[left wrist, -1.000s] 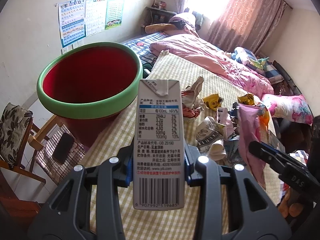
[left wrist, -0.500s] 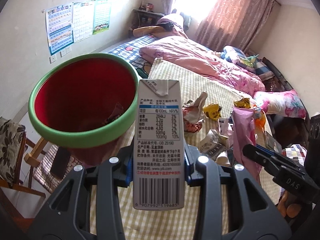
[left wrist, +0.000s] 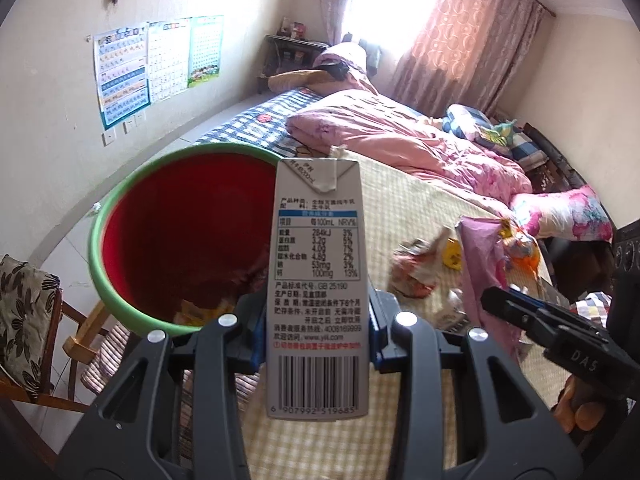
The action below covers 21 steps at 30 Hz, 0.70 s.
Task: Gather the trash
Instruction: 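Carry the carton and wrapper over the green-rimmed bin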
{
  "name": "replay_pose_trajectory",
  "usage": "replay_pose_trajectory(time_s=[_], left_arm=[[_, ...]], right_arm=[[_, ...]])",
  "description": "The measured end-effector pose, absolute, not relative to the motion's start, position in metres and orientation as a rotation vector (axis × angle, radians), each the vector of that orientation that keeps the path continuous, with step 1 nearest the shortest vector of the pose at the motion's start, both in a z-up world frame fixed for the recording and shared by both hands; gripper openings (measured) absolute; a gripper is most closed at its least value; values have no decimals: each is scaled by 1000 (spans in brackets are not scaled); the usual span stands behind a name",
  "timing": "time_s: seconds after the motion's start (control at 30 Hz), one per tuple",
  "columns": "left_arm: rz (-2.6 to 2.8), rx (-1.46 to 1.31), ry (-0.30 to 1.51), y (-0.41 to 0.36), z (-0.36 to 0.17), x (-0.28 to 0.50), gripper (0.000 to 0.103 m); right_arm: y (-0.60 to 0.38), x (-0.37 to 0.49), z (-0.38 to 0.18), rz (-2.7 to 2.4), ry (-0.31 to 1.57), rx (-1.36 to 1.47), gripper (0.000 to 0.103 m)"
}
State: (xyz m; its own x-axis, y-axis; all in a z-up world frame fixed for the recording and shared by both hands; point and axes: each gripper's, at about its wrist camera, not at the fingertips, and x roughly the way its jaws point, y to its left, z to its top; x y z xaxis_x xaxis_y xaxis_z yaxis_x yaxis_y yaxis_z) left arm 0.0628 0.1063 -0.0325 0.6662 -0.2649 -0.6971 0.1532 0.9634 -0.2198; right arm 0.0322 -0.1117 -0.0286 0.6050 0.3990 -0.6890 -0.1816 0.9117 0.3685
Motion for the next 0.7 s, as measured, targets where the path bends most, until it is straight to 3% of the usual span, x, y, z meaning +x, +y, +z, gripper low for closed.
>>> replay_pose_trajectory(time_s=[0.7], left_arm=[[-165, -172, 851, 175, -53, 116, 36]], right_arm=[[-6, 114, -23, 496, 868, 288, 30]])
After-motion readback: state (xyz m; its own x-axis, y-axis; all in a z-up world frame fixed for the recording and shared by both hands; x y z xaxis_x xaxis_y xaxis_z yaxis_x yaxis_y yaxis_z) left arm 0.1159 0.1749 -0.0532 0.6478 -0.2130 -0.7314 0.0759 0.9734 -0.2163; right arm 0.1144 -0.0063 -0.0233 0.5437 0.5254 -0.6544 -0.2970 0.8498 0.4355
